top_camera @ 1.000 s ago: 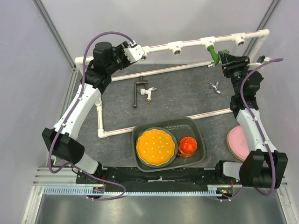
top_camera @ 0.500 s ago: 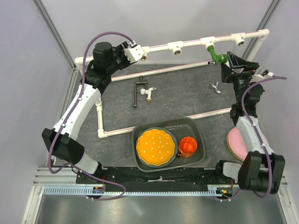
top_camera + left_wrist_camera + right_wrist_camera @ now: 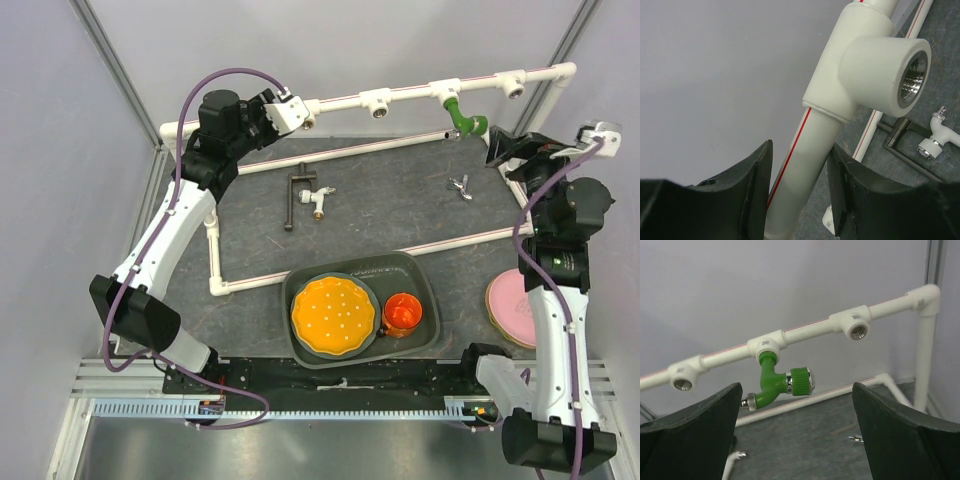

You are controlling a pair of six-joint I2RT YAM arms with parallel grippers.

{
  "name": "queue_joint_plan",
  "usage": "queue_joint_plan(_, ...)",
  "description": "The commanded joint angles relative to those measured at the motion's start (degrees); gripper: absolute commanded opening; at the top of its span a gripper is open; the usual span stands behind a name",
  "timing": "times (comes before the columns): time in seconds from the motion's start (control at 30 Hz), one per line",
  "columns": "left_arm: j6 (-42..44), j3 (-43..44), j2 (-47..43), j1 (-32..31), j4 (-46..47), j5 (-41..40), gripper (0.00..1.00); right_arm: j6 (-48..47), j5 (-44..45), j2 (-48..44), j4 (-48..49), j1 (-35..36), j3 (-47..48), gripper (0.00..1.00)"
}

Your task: Install the water faucets

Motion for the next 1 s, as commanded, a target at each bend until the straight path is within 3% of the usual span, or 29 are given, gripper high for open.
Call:
queue_joint_plan(0.0,-6.9,-0.4,-1.4,-0.2,-3.3,1.4,0.02,-34.5,-4.4,-0.3,-8.9,4.2,4.4,0.98)
queue_joint_plan(0.07,-6.7,-0.5,-1.5,-0.1,-3.3,1.4,0.02,-48.2,-4.9,-0.9,-12.2,8.2,4.1,0.98)
queue_joint_plan(0.2,-6.7,-0.7,-1.5,-0.1,-3.3,1.4,0.02,-59.5,3.3,1.3,-18.1,14.2,5.9,0.98)
queue_joint_plan(0.57,-6.8,-0.2,-0.9,-0.2,-3.3,1.4,0.02,-72.6,16.1,11.3,-18.4,21.6,12.4,0.98)
queue_joint_plan(0.83,-6.5,-0.3,-1.1,-0.2,-3.4,0.8,0.02,-77.5,23.1,16.1,-6.5,23.5,10.4,0.98)
queue_joint_plan(0.97,-6.5,-0.4,-1.1,-0.2,-3.3,0.4,0.02,-77.3,23.4,17.2,-1.5,23.6,9.8,0.91)
